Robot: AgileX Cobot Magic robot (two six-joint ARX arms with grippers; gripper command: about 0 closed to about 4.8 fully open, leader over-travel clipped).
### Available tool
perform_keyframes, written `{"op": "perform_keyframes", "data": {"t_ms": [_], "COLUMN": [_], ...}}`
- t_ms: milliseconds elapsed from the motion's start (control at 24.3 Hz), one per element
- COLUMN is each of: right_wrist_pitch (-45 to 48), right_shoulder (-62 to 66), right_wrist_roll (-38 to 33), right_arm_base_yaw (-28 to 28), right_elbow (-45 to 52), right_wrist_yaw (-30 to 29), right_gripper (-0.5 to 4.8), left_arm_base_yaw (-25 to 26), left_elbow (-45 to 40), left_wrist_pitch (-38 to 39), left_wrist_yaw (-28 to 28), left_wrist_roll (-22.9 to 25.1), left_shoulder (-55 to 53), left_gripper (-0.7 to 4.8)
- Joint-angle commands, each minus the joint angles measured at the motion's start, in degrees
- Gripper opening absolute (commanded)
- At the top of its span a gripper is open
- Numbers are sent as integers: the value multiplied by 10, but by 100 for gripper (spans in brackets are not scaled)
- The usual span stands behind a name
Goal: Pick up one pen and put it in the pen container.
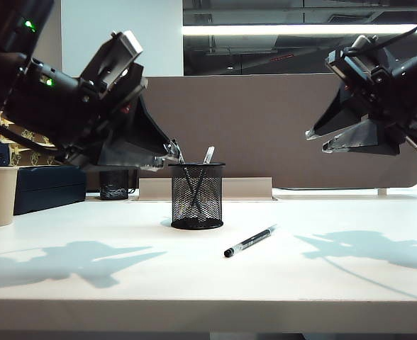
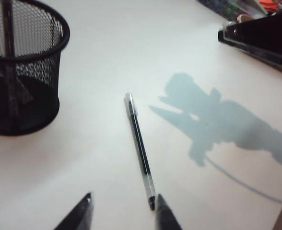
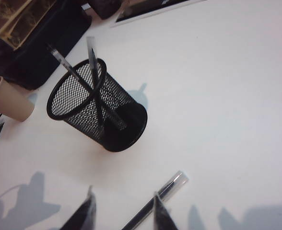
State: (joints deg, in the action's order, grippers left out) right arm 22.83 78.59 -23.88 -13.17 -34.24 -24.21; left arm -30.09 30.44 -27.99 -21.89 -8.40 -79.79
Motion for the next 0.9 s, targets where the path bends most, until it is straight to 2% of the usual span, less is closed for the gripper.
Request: {"op": "perform_keyframes", "data": {"t_ms": [41,123,329,370,411,575,699,904], "right_wrist_pitch": [0,3,0,2,8,16,14,14], "right_shoulder": [7,14,16,16,16,16,16,24], "right_wrist_roll": [-1,-2,-1,-1,-1,-1,0,4], "right_arm_base_yaw": [-4,-6,-6,-6,-6,-6,-6,-6], "right_elbow": [-10,-11,-14,-17,-17,-24,-36,-55], "right_wrist_yaw": [-1,1,1,3,3,16,25,37], "right_gripper": [150,150,150,164,179,182,182,182], "left_arm_base_yaw": [-16,-39,-88,-98,-101,-100,-100,-100], "left_elbow": [15,29,72,85,93,110,110,110], "left_wrist_pitch": [1,6,47,53,52,52,52,52], "left_wrist_yaw": [2,3,38,40,41,44,56,69], "left_wrist_roll": [15,45,78,80,80,80,80,80], "left_shoulder": [-7,-14,-46,-62,-71,-101,-115,-129], "left_gripper": [154,154,154,154,154,158,215,217]}}
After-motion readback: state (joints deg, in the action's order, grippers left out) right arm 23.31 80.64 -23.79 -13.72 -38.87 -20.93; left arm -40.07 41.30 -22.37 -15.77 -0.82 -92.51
